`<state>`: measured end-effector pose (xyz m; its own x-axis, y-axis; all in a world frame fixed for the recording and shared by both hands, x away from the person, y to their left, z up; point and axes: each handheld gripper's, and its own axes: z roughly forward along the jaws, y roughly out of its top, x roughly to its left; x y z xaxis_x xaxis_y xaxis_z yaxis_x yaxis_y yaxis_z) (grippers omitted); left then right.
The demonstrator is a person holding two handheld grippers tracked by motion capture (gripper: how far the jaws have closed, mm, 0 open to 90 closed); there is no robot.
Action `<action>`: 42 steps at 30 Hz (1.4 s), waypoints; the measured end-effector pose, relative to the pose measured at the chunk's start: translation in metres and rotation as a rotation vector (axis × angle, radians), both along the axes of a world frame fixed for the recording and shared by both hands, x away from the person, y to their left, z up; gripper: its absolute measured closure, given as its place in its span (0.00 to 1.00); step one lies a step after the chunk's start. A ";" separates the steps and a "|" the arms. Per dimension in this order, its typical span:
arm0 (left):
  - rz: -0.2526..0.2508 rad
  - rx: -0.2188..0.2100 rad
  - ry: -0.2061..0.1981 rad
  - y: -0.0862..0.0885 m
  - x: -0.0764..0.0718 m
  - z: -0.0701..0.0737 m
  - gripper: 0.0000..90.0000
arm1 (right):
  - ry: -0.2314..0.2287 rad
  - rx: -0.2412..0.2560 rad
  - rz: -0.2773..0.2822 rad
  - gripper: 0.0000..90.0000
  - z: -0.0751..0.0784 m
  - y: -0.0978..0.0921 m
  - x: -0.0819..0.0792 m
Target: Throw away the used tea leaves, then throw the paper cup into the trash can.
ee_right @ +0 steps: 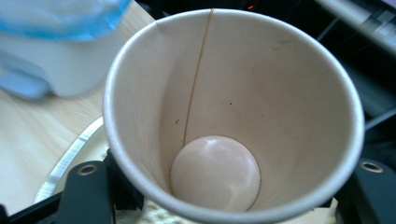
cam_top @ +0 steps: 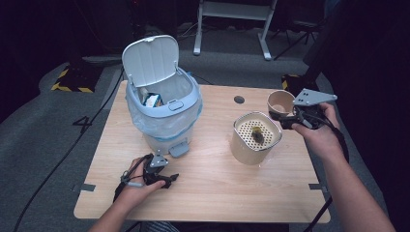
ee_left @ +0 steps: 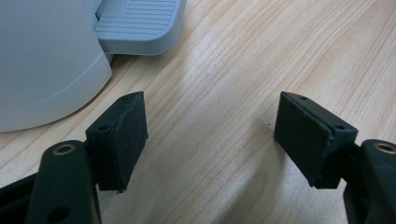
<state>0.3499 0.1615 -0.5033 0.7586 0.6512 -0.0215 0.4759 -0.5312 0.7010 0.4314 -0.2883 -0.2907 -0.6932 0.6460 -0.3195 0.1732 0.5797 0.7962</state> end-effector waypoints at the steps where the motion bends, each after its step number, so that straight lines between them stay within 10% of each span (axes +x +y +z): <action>1: 0.000 0.000 0.000 0.000 0.000 0.000 0.29 | 0.036 0.044 -0.002 0.36 0.000 -0.002 0.001; 8: 0.000 0.000 0.000 0.000 0.000 0.000 0.29 | 0.222 0.239 -0.023 0.36 -0.001 -0.017 0.007; 14: 0.000 0.000 0.000 0.000 0.000 0.000 0.29 | 0.282 0.285 -0.041 0.36 0.000 -0.020 0.009; 42: 0.000 -0.035 0.023 0.003 0.003 0.000 0.29 | 0.226 0.262 0.065 0.35 0.028 0.020 0.022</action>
